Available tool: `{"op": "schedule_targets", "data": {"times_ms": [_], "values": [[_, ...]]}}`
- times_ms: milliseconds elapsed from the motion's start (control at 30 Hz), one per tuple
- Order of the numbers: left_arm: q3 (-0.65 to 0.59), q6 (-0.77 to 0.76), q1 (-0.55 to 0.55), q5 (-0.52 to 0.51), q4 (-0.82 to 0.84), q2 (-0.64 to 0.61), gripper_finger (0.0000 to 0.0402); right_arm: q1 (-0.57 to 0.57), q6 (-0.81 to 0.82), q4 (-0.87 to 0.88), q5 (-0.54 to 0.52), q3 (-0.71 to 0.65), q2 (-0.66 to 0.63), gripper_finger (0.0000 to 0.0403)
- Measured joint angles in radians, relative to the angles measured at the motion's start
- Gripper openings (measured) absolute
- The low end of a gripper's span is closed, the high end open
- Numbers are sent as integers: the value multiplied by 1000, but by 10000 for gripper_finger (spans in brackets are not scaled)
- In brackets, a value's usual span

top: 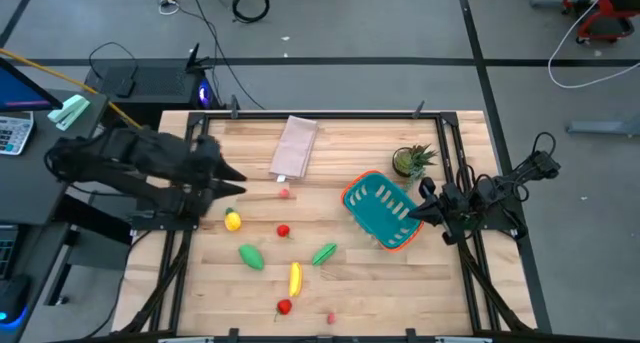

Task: Pick and placing Produce into tupperware
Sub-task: Put the top pink peach into the blue basket

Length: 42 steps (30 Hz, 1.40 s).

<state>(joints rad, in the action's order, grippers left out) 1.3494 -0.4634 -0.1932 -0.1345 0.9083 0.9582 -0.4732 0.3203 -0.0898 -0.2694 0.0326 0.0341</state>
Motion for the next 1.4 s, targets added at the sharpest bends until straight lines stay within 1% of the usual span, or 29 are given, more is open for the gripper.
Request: {"op": "schedule_targets", "data": {"times_ms": [133, 267, 433, 567, 667, 767, 867, 967, 1033, 1100, 1167, 1267, 1333, 1400], "values": [[20, 4, 0, 0, 47, 94, 160, 0, 114, -1, 1, 0, 0, 8], [20, -11, 0, 0, 150, 168, 156, 0, 192, -1, -10, 0, 0, 8], [18, -169, 0, 0, 255, 256, 161, 0, 307, -13, -10, 0, 0, 8], [18, -186, 1, -4, 239, 326, 161, 0, 444, -13, -26, 0, 0, 8], [18, -152, 19, -9, 180, 389, 157, 0, 505, -39, -108, 0, 0, 8], [18, -119, 62, -11, 135, 461, 156, 0, 578, -71, -165, 0, 1, 8], [18, -75, 123, -11, 122, 550, 159, 0, 600, -78, -221, 0, 1, 8], [18, -51, 194, -11, 130, 642, 162, 0, 624, -79, -255, 0, 1, 8], [18, -52, 243, -10, 129, 697, 162, 0, 716, -104, -259, 0, 1, 8], [18, -44, 290, 22, 128, 747, 162, 0, 791, -137, -259, 0, 1, 8], [18, -27, 333, 91, 122, 785, 162, 0, 785, -136, -258, 0, 1, 8], [18, 0, 373, 176, 106, 824, 162, 0, 688, -136, -260, 0, 1, 8], [18, 33, 385, 184, 102, 836, 162, 0, 634, -136, -283, 0, 1, 8], [18, 53, 395, 185, 118, 837, 160, 0, 618, -135, -306, 0, 1, 8]]}}
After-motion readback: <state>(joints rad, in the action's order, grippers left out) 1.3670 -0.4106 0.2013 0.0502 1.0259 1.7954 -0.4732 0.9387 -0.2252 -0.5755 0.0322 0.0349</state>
